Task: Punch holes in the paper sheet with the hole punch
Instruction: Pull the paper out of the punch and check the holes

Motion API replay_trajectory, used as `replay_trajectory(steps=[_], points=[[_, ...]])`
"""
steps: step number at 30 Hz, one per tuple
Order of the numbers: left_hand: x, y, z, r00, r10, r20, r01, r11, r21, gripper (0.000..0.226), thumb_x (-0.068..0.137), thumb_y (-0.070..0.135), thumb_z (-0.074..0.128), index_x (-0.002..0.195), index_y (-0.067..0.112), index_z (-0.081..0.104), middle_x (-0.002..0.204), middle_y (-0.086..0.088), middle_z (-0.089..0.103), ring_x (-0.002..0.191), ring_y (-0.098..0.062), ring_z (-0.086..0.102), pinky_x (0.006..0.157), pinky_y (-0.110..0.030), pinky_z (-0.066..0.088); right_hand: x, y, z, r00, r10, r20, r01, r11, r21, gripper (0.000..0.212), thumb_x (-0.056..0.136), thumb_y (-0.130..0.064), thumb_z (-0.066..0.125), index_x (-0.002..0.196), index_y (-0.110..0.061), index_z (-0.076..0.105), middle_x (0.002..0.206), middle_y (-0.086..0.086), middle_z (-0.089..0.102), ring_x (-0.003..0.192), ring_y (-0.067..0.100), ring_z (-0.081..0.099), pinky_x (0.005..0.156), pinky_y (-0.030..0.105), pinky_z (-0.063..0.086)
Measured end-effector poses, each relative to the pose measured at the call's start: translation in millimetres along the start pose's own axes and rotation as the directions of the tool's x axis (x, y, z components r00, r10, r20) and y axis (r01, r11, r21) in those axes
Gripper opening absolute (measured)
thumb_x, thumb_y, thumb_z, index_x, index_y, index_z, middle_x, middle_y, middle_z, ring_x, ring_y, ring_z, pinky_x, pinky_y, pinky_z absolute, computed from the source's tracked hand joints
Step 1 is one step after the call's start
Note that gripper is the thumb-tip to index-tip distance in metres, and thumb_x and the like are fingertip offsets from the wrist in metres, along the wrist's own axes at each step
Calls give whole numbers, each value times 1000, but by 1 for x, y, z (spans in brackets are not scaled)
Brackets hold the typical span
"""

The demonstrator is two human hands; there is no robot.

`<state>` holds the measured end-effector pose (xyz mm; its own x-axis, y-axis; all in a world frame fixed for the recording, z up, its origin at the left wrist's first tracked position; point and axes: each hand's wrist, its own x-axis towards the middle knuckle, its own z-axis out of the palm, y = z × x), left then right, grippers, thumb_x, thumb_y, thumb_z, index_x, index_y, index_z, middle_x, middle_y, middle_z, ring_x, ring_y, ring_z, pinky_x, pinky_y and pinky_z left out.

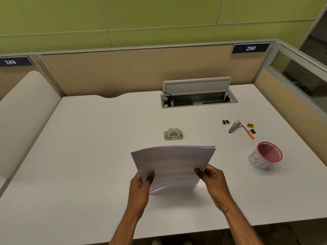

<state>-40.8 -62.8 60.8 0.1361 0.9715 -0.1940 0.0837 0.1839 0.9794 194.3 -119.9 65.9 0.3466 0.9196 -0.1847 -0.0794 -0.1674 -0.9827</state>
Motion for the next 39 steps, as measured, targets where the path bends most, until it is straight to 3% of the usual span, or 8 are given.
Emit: replay_trajectory(steps=[5, 8, 12, 16, 21, 28, 35, 39], points=[[7, 16, 2, 999, 40, 0, -40, 999, 29, 22, 102, 31, 46, 117, 35, 61, 110, 12, 71, 101, -6, 66, 80, -22, 53, 6, -13, -2, 999, -31, -37, 30, 1000, -7, 19, 91, -18, 65, 101, -31, 74, 102, -9, 76, 92, 6, 70, 75, 12, 54], [13, 23, 9, 998, 56, -26, -55, 998, 30, 22, 101, 33, 46, 119, 28, 59, 113, 6, 70, 103, -12, 67, 86, -33, 55, 13, -22, -3, 998, -25, -49, 24, 1000, -10, 8, 89, -27, 68, 92, -28, 75, 95, -6, 77, 85, 9, 71, 68, 13, 54], [24, 29, 24, 984, 75, -161, -63, 995, 78, 13, 99, 31, 52, 105, 22, 59, 102, 1, 71, 89, -12, 69, 70, -24, 56, 28, -27, -1, 997, 13, -80, -12, 1000, 21, 5, 87, -26, 70, 87, -23, 73, 90, -1, 78, 77, 14, 74, 60, 17, 56], [34, 33, 36, 959, 99, -264, -61, 987, 149, 12, 99, 28, 53, 110, 29, 56, 104, 9, 68, 87, -1, 67, 65, -14, 52, 47, -22, 1, 985, 48, -164, -45, 999, 22, 18, 87, -19, 71, 104, -21, 70, 96, -2, 78, 84, 18, 75, 72, 33, 61], [45, 35, 45, 945, 147, -292, -53, 950, 307, 34, 104, 17, 39, 131, 19, 58, 117, 0, 67, 106, -19, 63, 95, -39, 52, 61, -12, 8, 971, -6, -237, -26, 991, -130, 28, 99, -18, 52, 124, -19, 63, 110, -7, 72, 96, 10, 69, 83, 27, 56], [53, 26, 32, 949, 114, -295, 15, 916, 401, 28, 104, 19, 37, 108, 13, 65, 98, -9, 64, 95, -25, 62, 77, -29, 44, 65, -7, 21, 966, -5, -260, -54, 974, -219, 29, 99, -12, 47, 116, -20, 68, 99, -11, 72, 95, 15, 68, 91, 39, 56], [63, 21, -20, 912, 95, -398, 54, 937, 346, 28, 100, 15, 50, 122, 13, 66, 105, 1, 72, 91, -13, 63, 83, -27, 47, 71, -7, 67, 969, 18, -246, -80, 967, -242, 28, 98, -16, 50, 119, -20, 68, 97, -5, 74, 83, 12, 69, 71, 26, 56], [75, 11, -76, 914, 87, -397, 67, 932, 357, 24, 98, 13, 52, 113, 15, 71, 78, 25, 63, 74, 4, 58, 69, -20, 43, 75, -2, 122, 977, 33, -212, -96, 951, -293, 25, 99, -16, 49, 110, -21, 71, 87, -7, 74, 74, 11, 67, 60, 23, 50]])
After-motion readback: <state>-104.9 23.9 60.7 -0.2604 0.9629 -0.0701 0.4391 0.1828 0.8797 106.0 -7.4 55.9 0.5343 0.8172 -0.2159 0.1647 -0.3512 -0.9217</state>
